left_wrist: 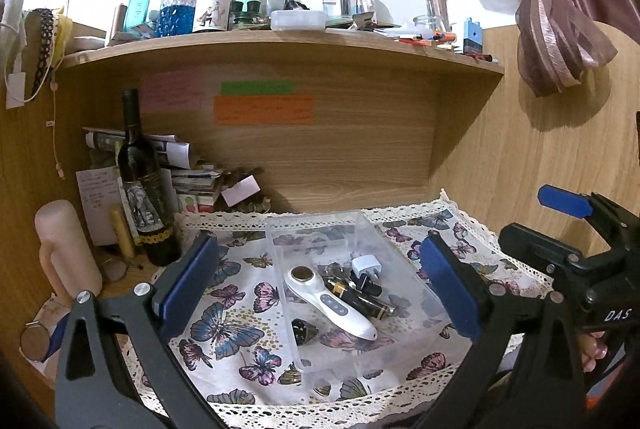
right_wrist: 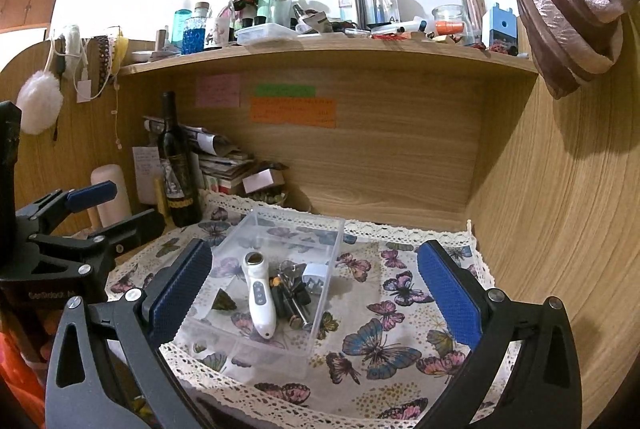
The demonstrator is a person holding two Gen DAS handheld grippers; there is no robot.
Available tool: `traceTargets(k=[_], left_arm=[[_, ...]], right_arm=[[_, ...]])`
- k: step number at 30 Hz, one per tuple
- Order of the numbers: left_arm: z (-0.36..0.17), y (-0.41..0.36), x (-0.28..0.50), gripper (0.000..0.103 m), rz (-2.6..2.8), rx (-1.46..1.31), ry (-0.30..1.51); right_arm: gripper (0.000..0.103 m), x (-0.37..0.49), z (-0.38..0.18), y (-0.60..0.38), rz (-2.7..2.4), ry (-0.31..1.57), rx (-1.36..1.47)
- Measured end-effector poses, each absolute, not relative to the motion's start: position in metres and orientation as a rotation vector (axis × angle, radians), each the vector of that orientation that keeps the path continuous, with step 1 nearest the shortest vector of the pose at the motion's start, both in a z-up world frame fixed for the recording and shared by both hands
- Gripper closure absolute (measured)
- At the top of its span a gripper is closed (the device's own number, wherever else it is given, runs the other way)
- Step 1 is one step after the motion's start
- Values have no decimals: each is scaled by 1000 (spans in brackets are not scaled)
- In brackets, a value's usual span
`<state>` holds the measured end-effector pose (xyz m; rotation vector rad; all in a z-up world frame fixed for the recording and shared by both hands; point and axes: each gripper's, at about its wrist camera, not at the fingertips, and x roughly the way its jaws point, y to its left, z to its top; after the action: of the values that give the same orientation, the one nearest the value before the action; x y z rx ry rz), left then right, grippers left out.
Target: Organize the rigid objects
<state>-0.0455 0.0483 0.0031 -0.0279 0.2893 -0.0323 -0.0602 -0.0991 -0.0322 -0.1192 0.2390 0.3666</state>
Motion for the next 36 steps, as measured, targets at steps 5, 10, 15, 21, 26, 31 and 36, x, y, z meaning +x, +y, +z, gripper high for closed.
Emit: traceTargets(k=[5, 10, 15, 21, 26, 31, 36], left_arm=[[2, 48, -45, 1, -37, -30, 292], [3, 49, -45, 1, -40, -33, 286], [3, 48, -45, 1, -43, -31, 287], [3, 48, -45, 1, -43, -33, 286], [2, 48, -42, 1, -44, -44, 295], [1, 49, -40, 1, -46, -47, 300], [1, 50, -39, 0, -47, -50, 299]], right_arm=[[0, -61, -33, -98, 356, 246, -114], [0, -60, -33, -100, 349, 248, -107], [0, -60, -32, -100, 343, 242, -105], [0, -62, -30, -98, 341, 237, -111], [0, -62, -30, -96, 340, 237, -113], [0, -62, -30, -96, 340, 236, -115], [0, -61, -30, -96, 341, 233, -121]])
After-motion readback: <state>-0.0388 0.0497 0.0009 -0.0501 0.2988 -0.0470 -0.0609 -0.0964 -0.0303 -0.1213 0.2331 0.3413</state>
